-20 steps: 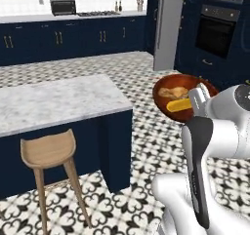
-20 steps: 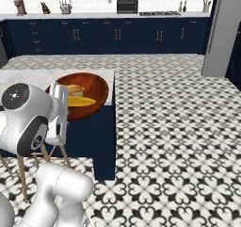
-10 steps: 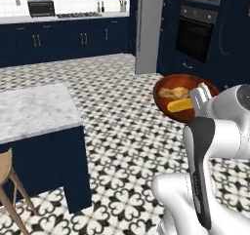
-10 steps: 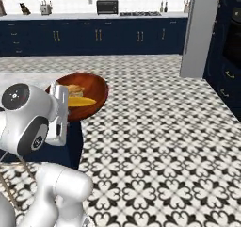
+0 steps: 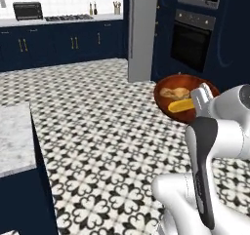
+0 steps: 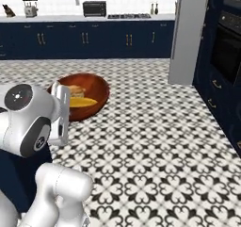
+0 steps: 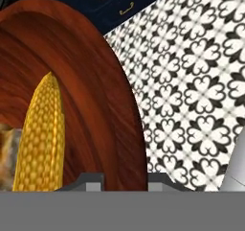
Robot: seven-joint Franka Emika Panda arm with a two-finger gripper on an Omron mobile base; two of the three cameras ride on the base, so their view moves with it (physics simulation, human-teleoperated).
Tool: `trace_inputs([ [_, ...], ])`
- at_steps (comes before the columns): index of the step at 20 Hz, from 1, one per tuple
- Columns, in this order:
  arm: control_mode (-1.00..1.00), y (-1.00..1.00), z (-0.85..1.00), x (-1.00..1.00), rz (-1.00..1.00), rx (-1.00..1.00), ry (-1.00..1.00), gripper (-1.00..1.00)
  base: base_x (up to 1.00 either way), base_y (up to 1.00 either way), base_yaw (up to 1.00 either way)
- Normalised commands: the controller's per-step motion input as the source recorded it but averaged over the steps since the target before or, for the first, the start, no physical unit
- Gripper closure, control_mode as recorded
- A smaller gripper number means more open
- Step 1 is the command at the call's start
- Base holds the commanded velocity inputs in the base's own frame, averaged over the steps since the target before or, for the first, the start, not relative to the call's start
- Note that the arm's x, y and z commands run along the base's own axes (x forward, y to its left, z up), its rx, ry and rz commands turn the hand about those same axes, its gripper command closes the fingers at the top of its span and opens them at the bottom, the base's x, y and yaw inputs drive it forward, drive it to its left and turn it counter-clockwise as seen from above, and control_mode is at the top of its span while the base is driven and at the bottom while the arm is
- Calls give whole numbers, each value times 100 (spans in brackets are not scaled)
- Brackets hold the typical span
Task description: Pick the chicken drumstick and corn from their plates and place them in the bowl. Then put the bowl in the fridge.
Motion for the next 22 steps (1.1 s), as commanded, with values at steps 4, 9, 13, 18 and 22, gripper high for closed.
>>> trace_inputs([
  [4, 100, 0, 0, 0, 0, 0, 0, 100, 100, 0, 0],
  [9, 100, 0, 0, 0, 0, 0, 0, 100, 100, -64, 3],
  [13, 100, 0, 0, 0, 0, 0, 0, 100, 100, -63, 26],
  [18, 100, 0, 0, 0, 0, 0, 0, 100, 100, -37, 46],
  [22, 100, 0, 0, 0, 0, 0, 0, 100, 100, -8, 36],
])
